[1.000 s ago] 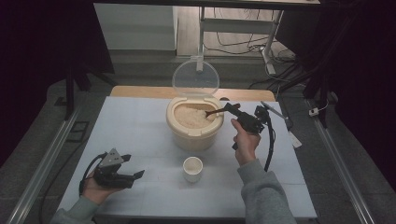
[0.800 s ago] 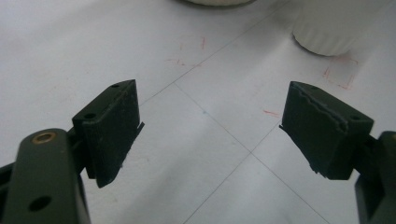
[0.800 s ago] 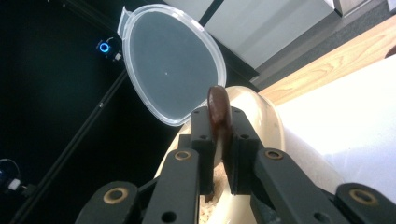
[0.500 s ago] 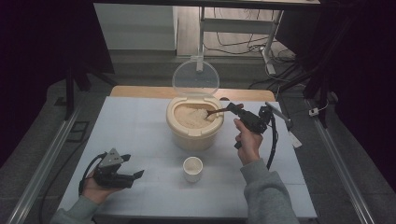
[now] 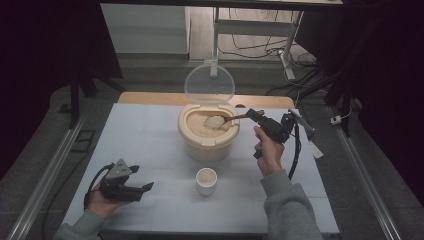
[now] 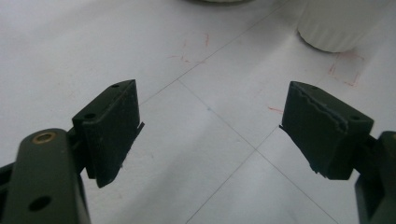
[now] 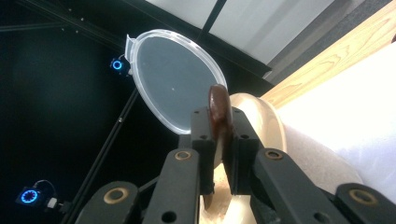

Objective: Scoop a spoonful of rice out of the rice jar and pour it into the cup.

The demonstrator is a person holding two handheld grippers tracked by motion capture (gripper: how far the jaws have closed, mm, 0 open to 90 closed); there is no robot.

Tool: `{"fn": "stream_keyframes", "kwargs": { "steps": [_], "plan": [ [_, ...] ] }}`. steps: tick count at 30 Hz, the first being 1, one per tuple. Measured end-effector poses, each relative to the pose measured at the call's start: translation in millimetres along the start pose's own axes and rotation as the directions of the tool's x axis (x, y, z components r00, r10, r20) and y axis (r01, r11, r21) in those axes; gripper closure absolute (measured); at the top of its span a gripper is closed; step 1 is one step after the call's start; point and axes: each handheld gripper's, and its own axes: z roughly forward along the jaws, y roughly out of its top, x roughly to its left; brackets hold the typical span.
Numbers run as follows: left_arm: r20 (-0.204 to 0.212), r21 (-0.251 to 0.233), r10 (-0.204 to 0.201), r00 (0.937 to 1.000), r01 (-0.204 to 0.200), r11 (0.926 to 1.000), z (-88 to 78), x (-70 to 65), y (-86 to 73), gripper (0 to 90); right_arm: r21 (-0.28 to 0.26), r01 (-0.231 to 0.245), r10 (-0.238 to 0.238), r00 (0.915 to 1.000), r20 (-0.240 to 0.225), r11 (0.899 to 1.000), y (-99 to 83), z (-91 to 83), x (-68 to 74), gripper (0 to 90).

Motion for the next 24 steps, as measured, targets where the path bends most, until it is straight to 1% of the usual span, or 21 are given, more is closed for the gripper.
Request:
{"fn": "stream_keyframes", "kwargs": {
  "steps": [5, 7, 14, 21, 22, 24],
  "plan": [
    [-0.003, 0.002, 0.004, 1.0000, -0.004, 1.0000, 0.3, -0.5, 0.0, 18.9, -0.002, 0.002, -0.002, 1.0000, -0.004, 1.000, 0.4, -1.5, 1.5, 82.9],
    [-0.003, 0.002, 0.004, 1.0000, -0.004, 1.0000, 0.3, -0.5, 0.0, 18.9, 0.011, 0.000, 0.000, 1.0000, -0.003, 1.000, 1.1, -2.8, 1.0, 82.9],
    [-0.003, 0.003, 0.004, 1.0000, -0.004, 1.0000, 0.1, -0.1, -0.1, 18.9, 0.005, -0.033, 0.033, 0.9993, -0.018, 0.999, 1.6, -4.7, 2.5, 82.8],
    [-0.004, 0.002, 0.004, 1.0000, -0.004, 1.0000, 0.1, 0.0, -0.2, 18.9, 0.019, -0.029, 0.029, 0.9993, -0.025, 0.999, 1.9, -8.0, 6.0, 82.9],
    [-0.004, 0.002, 0.004, 1.0000, -0.004, 1.0000, 0.2, 0.0, -0.2, 19.0, 0.024, -0.028, 0.028, 0.9994, -0.019, 0.999, 1.7, -8.5, 6.5, 82.8],
    [-0.004, 0.003, 0.005, 1.0000, -0.005, 1.0000, 0.3, 0.0, -0.2, 18.9, 0.024, -0.029, 0.030, 0.9991, -0.029, 0.999, 1.0, -8.7, 7.4, 82.9]
  ]
}}
